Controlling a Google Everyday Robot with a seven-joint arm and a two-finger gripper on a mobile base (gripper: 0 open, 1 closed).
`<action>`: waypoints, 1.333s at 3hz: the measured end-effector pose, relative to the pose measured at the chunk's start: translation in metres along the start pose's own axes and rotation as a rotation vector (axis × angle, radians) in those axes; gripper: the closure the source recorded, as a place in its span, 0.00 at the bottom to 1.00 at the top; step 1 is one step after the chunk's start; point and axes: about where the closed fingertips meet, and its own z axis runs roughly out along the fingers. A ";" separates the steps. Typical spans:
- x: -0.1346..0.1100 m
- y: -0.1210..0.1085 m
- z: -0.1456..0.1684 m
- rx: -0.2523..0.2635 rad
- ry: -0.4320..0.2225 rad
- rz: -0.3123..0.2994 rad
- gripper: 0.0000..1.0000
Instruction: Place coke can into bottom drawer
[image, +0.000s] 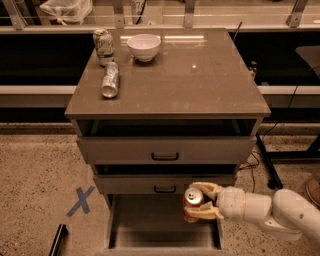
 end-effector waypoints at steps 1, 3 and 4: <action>0.070 0.011 0.015 -0.066 0.008 -0.026 1.00; 0.111 0.011 0.023 -0.049 0.041 0.003 1.00; 0.147 0.005 0.051 -0.048 0.044 0.007 1.00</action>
Offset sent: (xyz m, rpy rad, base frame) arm 0.0049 -0.0129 -0.1624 -0.0784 0.0653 -0.0170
